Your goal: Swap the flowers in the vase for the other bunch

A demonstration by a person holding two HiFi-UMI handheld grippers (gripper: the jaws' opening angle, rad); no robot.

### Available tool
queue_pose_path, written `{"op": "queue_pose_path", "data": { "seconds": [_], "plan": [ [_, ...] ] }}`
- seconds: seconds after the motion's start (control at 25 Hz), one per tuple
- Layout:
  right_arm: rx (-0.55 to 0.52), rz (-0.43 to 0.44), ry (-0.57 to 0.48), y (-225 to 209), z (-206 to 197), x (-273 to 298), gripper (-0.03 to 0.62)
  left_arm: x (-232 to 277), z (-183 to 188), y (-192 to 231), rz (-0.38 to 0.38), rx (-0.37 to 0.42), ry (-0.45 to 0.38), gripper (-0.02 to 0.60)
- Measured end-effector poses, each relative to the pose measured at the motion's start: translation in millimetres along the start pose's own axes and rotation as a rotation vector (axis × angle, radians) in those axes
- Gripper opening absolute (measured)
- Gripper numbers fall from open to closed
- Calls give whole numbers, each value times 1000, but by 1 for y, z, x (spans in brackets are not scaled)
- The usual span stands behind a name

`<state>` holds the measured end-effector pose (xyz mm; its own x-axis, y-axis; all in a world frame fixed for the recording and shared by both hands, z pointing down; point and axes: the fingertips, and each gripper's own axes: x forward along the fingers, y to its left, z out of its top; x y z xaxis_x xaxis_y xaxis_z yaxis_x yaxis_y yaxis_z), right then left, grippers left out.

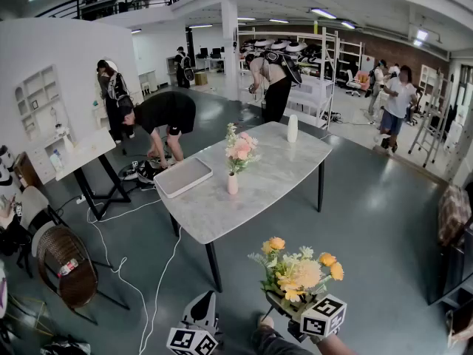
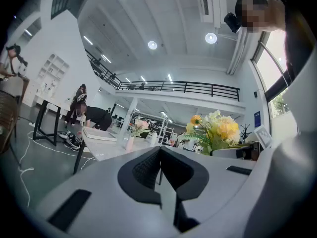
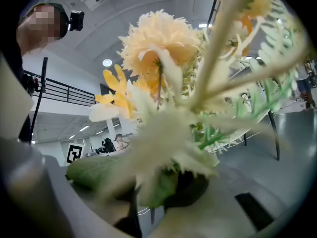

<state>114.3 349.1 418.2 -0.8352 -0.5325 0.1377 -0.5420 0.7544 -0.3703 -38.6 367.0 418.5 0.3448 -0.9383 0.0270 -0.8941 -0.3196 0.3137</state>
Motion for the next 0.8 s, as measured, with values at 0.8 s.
{"op": "queue_pose_path", "data": {
  "seconds": [0.8],
  "plan": [
    [5, -5, 32, -111, 35, 95, 101, 160, -9, 52, -37, -7, 55, 14]
  ]
}}
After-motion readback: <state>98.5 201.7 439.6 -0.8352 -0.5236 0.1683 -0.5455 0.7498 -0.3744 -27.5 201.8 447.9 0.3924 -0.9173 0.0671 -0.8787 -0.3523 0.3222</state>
